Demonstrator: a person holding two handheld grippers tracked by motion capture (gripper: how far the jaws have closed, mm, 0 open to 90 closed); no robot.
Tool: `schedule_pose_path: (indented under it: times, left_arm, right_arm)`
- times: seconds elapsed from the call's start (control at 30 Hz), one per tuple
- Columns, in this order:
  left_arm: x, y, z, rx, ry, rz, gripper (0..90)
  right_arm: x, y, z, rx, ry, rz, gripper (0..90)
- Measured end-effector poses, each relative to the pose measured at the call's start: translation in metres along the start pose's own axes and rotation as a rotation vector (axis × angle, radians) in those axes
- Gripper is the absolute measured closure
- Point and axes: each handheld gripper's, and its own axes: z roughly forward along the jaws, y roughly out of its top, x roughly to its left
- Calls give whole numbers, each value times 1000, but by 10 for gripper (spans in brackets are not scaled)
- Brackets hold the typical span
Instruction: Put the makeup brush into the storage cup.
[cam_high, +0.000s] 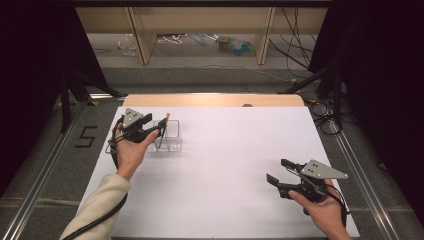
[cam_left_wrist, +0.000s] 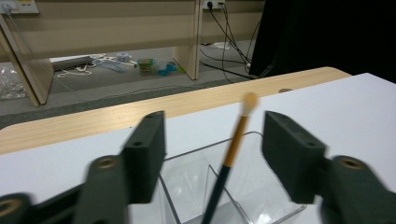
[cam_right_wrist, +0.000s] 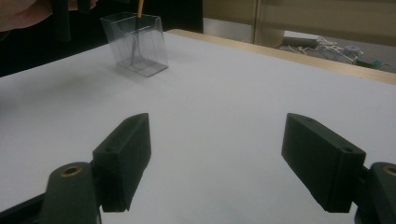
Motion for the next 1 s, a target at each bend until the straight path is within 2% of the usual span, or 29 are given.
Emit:
schedule_pose_path:
  times: [0.07, 0.1, 0.17, 0.23, 0.37, 0.43, 0.47, 0.5, 0.7, 0.77, 0.8, 1.0]
  left_arm:
    - [-2, -1, -2, 4, -20, 21, 294]
    - [-3, -1, -3, 4, -26, 29, 256]
    - [-4, -1, -7, 1, -43, 38, 218]
    - [-4, 0, -11, -9, -57, 34, 190]
    - [-6, 0, -14, -26, -78, 65, 163]
    - [-7, -2, -15, -33, -87, 65, 157]
    - [-7, -2, -16, -33, -86, 72, 157]
    - [-7, -3, -17, -35, -87, 71, 157]
    - [-8, -7, -32, -56, -115, 79, 157]
    - [-9, -9, -38, -59, -127, 88, 157]
    - [-10, -9, -40, -63, -133, 80, 157]
    - [-16, -17, -58, -66, -178, 68, 157]
  right_arm:
    - [0, 0, 0, -4, 2, 0, 250]
    - [-1, 0, 1, -20, -5, -22, 250]
    - [0, 0, 0, -2, 1, -2, 250]
    - [0, 0, 1, -5, 0, -3, 249]
    - [0, 1, 0, -2, 2, -2, 249]
    - [0, 0, 1, -4, 1, -1, 248]
    - [-2, 0, 1, -16, -4, -23, 248]
    - [0, 0, 1, -11, -3, -1, 248]
    - [-1, 1, -3, 23, -3, 4, 245]
    - [-1, 1, -2, 17, -5, -1, 244]
    - [0, 0, 1, -11, -3, 3, 243]
    - [0, 0, 1, -15, -1, 0, 242]
